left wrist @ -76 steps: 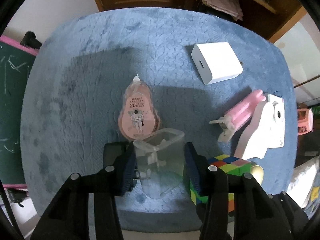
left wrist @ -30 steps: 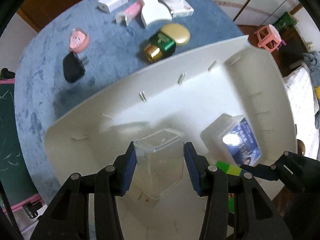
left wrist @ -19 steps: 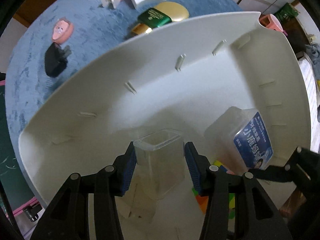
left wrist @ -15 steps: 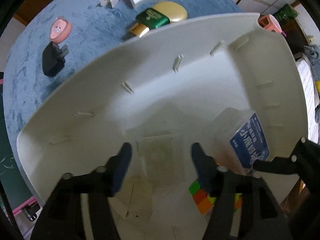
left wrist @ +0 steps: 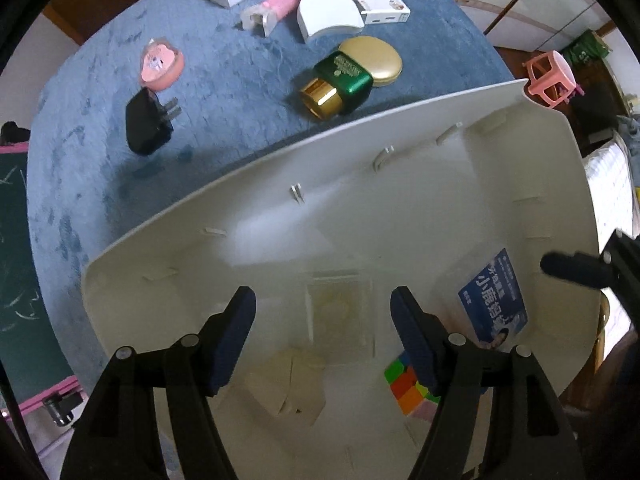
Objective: Organize rigid objects
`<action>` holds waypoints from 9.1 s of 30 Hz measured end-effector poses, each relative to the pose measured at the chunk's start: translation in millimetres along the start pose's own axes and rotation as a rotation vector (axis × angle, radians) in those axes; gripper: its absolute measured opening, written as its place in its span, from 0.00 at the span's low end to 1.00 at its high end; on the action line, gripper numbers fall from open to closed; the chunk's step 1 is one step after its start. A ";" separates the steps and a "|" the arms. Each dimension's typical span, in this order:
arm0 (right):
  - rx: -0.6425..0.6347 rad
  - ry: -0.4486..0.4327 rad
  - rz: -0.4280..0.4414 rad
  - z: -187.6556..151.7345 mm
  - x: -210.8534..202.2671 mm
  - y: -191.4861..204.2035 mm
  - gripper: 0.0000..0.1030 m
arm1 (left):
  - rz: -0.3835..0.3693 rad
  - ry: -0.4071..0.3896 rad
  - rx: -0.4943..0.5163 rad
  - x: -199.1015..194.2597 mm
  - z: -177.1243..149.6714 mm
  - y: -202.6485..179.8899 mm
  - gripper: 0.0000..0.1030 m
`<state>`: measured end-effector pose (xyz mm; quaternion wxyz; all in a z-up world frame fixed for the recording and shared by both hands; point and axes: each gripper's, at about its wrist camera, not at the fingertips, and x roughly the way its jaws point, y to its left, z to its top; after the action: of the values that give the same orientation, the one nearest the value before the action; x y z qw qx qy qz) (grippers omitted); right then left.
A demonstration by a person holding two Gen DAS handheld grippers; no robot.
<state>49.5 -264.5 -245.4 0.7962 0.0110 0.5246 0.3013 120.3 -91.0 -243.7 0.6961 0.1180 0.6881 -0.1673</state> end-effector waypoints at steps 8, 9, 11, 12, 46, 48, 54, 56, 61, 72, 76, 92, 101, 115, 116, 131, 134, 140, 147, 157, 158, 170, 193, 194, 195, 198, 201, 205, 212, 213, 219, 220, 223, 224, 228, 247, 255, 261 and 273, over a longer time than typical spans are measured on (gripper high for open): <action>-0.060 -0.029 -0.037 24.2 -10.9 2.5 0.74 | -0.045 -0.095 -0.037 -34.4 3.7 6.2 0.71; -0.068 -0.034 -0.041 27.9 -12.7 3.2 0.74 | -0.052 -0.110 -0.046 -40.0 2.1 6.0 0.71; -0.082 -0.041 -0.050 34.5 -17.1 5.4 0.74 | -0.063 -0.144 -0.066 -49.6 4.3 8.2 0.71; -0.087 -0.044 -0.056 38.0 -18.5 6.0 0.74 | -0.065 -0.162 -0.079 -54.1 5.3 7.1 0.71; 0.201 0.001 -0.374 181.6 -15.8 -103.3 0.74 | 0.098 -0.376 -0.046 -105.8 142.9 83.9 0.71; 0.259 0.017 -0.366 190.9 -7.5 -122.4 0.74 | 0.127 -0.353 0.004 -94.5 162.3 83.1 0.71; 0.367 0.073 -0.375 209.9 31.1 -166.7 0.74 | 0.163 -0.284 0.088 -56.0 206.0 83.8 0.71; 0.404 0.101 -0.373 212.0 46.7 -180.9 0.74 | 0.165 -0.255 0.120 -42.1 217.2 82.1 0.71; 0.482 0.165 -0.352 213.3 82.6 -205.5 0.74 | 0.228 -0.208 0.251 -11.4 236.0 69.6 0.71; 0.524 0.236 -0.350 215.7 128.4 -207.3 0.74 | 0.261 -0.167 0.338 18.1 264.3 65.3 0.71; 0.541 0.248 -0.366 215.1 139.3 -206.8 0.74 | 0.262 -0.158 0.352 26.3 271.9 65.0 0.74; 0.509 0.268 -0.399 210.0 146.9 -189.2 0.57 | 0.242 -0.058 0.452 65.2 291.6 52.0 0.77; 0.527 0.215 -0.401 202.1 132.0 -192.6 0.57 | 0.253 -0.080 0.432 60.8 283.1 49.9 0.65; 0.523 -0.015 -0.393 188.7 26.7 -148.0 0.57 | 0.262 -0.154 0.280 -10.6 218.5 53.6 0.60; 0.515 -0.039 -0.385 185.8 14.6 -139.9 0.57 | 0.258 -0.165 0.265 -18.4 214.2 54.4 0.60; 0.289 -0.011 -0.284 93.8 -38.7 -12.5 0.57 | -0.040 -0.223 0.104 -99.2 62.6 50.1 0.00; 0.281 0.058 -0.272 70.3 -21.4 -2.7 0.57 | -0.077 -0.194 0.095 -92.7 35.0 42.4 0.00; 0.274 0.170 -0.274 47.2 26.9 -7.1 0.57 | -0.069 -0.056 0.066 -42.6 -2.4 32.5 0.00; 0.268 0.245 -0.293 36.4 62.0 -8.5 0.57 | -0.019 -0.029 0.063 -13.2 -17.4 27.0 0.04; 0.211 0.177 -0.286 42.2 48.5 -0.3 0.72 | -0.011 -0.075 -0.023 -19.8 -17.8 41.0 0.74; 0.205 0.176 -0.286 44.3 47.2 0.2 0.72 | -0.018 -0.079 -0.028 -21.9 -17.0 42.1 0.74; 0.197 0.122 -0.290 57.3 19.2 -8.6 0.72 | -0.040 -0.173 -0.060 -54.5 3.0 53.8 0.74; 0.216 -0.039 -0.389 125.8 -61.7 -54.1 0.72 | -0.050 -0.335 -0.051 -119.8 79.0 60.5 0.74; 0.218 -0.044 -0.391 130.0 -63.5 -56.3 0.72 | -0.051 -0.340 -0.050 -121.7 82.0 60.7 0.74; 0.221 -0.049 -0.393 135.2 -65.1 -59.2 0.72 | -0.052 -0.346 -0.048 -124.0 86.1 60.6 0.74; 0.232 -0.063 -0.395 150.4 -67.5 -68.2 0.72 | -0.049 -0.360 -0.047 -126.9 93.8 60.8 0.74; 0.249 -0.071 -0.403 166.9 -65.7 -77.7 0.72 | -0.044 -0.362 -0.052 -125.8 101.8 60.7 0.74; 0.258 -0.064 -0.379 190.4 -51.9 -88.3 0.72 | -0.059 -0.321 -0.078 -110.0 114.4 64.9 0.74; 0.286 0.051 -0.317 213.4 17.0 -105.3 0.72 | -0.098 -0.158 -0.218 -47.5 130.2 83.9 0.74; 0.288 0.071 -0.312 213.9 27.2 -107.2 0.72 | -0.097 -0.144 -0.234 -40.2 131.4 85.9 0.74; 0.354 0.198 -0.279 207.8 93.9 -123.3 0.72 | -0.080 -0.060 -0.313 0.0 136.2 92.7 0.74; 0.369 0.213 -0.268 207.2 102.2 -126.2 0.72 | -0.079 -0.052 -0.318 3.6 136.8 92.7 0.74; 0.405 0.244 -0.261 205.8 120.3 -134.0 0.72 | -0.068 -0.023 -0.330 14.8 137.4 90.8 0.74; 0.411 0.251 -0.262 205.5 124.3 -135.6 0.72 | -0.065 -0.015 -0.334 18.4 137.7 90.5 0.74; 0.418 0.276 -0.273 204.4 139.4 -139.6 0.72 | -0.057 0.012 -0.360 31.1 137.7 90.4 0.74; 0.329 0.317 -0.338 204.4 183.1 -106.2 0.55 | 0.032 0.089 -0.410 57.0 120.5 73.5 0.74; 0.346 0.287 -0.315 194.8 159.4 -119.3 0.55 | 0.003 0.076 -0.468 72.6 123.5 86.9 0.68; 0.376 0.221 -0.276 190.4 121.4 -123.0 0.54 | -0.008 0.047 -0.474 65.5 113.4 93.2 0.57; 0.367 0.062 -0.204 186.0 47.6 -93.3 0.54 | -0.059 -0.052 -0.451 15.1 76.3 100.1 0.57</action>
<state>262.6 -262.0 -232.4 0.7907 0.0931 0.5934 0.1187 229.9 -30.5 -263.5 0.7173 -0.0651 0.6929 -0.0326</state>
